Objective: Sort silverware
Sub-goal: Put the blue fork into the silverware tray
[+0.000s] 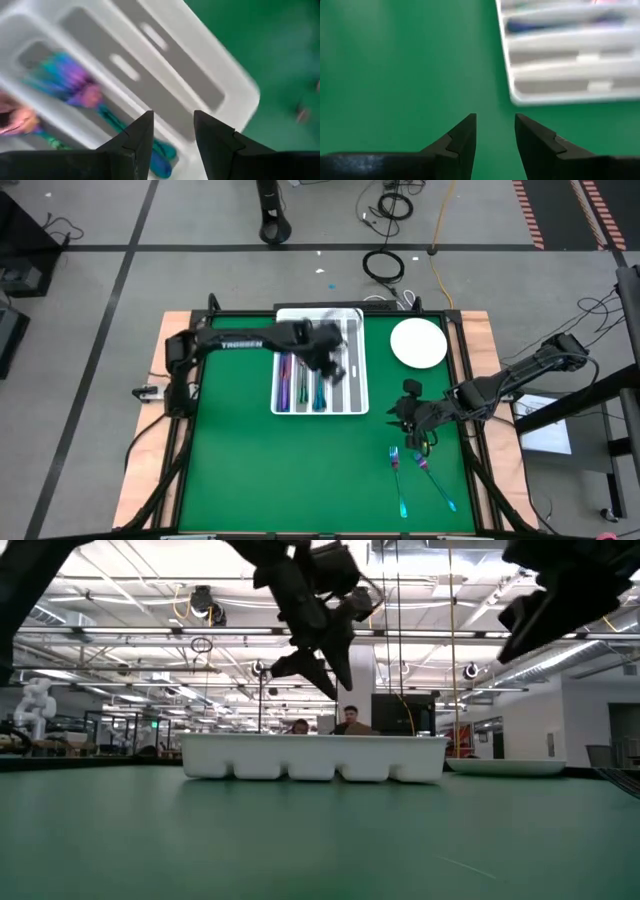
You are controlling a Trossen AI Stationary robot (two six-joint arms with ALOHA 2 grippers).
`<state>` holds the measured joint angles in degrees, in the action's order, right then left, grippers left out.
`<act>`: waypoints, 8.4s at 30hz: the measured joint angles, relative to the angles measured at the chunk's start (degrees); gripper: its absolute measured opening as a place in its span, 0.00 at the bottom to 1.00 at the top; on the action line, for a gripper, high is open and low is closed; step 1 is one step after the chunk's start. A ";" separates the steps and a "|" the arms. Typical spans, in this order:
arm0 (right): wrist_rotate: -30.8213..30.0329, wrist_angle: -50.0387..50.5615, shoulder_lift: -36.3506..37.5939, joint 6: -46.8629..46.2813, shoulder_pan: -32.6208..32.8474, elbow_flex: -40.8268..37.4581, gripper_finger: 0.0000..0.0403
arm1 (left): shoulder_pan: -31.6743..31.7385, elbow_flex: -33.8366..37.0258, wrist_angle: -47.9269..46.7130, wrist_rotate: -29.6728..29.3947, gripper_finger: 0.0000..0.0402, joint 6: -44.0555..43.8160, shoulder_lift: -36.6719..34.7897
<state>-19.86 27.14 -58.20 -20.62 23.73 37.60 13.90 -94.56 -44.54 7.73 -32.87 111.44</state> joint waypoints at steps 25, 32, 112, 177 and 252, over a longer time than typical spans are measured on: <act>26.25 20.04 -7.00 -66.35 17.23 0.01 0.31 | -27.65 0.11 16.17 -20.61 0.35 19.76 0.54; 27.56 14.21 -15.80 -72.17 21.72 0.04 0.31 | -27.65 0.11 15.98 -20.40 0.35 19.73 0.54; -23.32 -3.47 -11.53 -30.71 8.09 6.48 0.00 | -27.15 11.32 68.03 -43.74 0.34 -7.05 10.07; -22.10 9.67 1.19 -24.57 14.58 6.59 0.42 | 10.40 11.36 13.26 26.73 0.00 -26.81 3.02; -21.75 2.99 1.17 -16.41 7.32 6.59 0.42 | -4.26 9.20 24.34 -33.54 0.25 9.40 5.49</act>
<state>-41.60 30.13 -57.04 -37.04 31.04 44.18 9.63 -85.36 -20.20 -25.81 -23.46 116.93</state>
